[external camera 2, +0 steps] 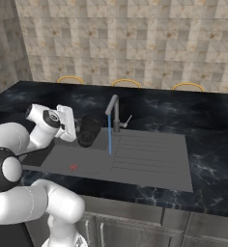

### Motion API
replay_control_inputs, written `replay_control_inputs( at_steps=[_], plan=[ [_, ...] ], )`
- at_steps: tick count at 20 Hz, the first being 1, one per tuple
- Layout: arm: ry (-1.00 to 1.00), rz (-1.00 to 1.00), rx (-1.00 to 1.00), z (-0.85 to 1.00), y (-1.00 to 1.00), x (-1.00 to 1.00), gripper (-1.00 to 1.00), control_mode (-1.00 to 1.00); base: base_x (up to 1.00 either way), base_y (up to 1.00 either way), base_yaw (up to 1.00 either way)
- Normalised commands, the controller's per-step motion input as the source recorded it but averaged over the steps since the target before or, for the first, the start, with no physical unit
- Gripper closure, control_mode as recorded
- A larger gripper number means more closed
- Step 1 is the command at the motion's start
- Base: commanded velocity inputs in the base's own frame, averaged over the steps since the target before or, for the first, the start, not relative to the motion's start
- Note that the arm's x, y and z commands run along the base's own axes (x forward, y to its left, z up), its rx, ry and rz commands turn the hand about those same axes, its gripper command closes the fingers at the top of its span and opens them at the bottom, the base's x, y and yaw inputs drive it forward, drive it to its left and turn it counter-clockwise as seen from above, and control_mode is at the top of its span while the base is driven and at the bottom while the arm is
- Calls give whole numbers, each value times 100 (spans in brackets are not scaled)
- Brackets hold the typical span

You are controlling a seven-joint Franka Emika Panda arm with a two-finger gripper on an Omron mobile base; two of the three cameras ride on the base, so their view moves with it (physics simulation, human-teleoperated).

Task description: Turn on the sink faucet and place the jug under the water for a few seconds to fill it up.

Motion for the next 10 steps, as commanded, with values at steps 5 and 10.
replay_control_inputs(
  at_steps=[5, 10],
  plan=[
    [0, -4, 0, 0, -41, 12, 100, -100, 0, 0, 0],
    [0, 0, 0, 0, -16, 17, 100, -100, 0, 0, 0]
  ],
)
